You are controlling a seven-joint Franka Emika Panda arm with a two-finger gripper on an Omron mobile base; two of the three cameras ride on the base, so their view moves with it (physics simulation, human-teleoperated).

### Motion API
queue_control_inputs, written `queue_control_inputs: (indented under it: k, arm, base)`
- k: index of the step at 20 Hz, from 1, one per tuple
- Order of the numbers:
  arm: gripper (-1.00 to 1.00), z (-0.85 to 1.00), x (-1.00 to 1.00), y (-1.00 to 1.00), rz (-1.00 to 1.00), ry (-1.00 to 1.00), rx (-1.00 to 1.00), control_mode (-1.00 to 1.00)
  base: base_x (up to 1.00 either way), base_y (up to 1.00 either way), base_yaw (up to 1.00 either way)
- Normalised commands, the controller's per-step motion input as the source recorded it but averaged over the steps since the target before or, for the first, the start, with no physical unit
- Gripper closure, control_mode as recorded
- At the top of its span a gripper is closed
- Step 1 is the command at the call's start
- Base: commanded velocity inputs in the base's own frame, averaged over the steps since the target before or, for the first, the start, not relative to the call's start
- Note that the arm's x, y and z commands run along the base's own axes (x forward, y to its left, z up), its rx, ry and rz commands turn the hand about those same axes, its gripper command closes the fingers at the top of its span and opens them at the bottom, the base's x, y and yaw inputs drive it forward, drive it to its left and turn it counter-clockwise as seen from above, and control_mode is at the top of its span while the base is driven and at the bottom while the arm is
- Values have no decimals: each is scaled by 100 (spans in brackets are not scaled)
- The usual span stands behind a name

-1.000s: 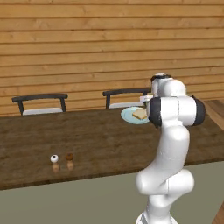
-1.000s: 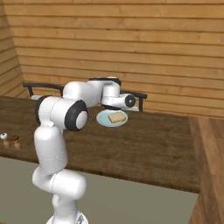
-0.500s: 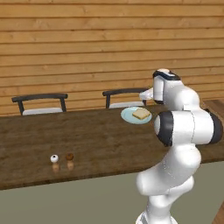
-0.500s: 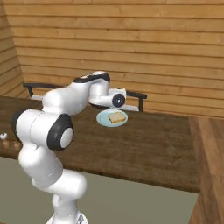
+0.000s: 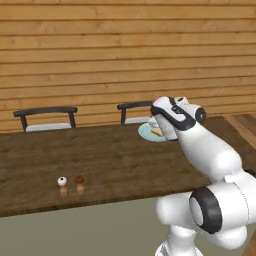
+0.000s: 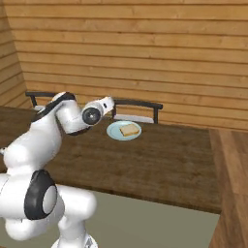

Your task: Start the toaster. Once the lever pops up, take the bread to the plate on the dining counter.

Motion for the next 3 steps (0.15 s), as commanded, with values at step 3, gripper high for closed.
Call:
queue_control_inputs:
  k: [3]
  arm:
    - [-100,5,-100,49,-5,0,-10,-100]
  base:
    - [0,0,0]
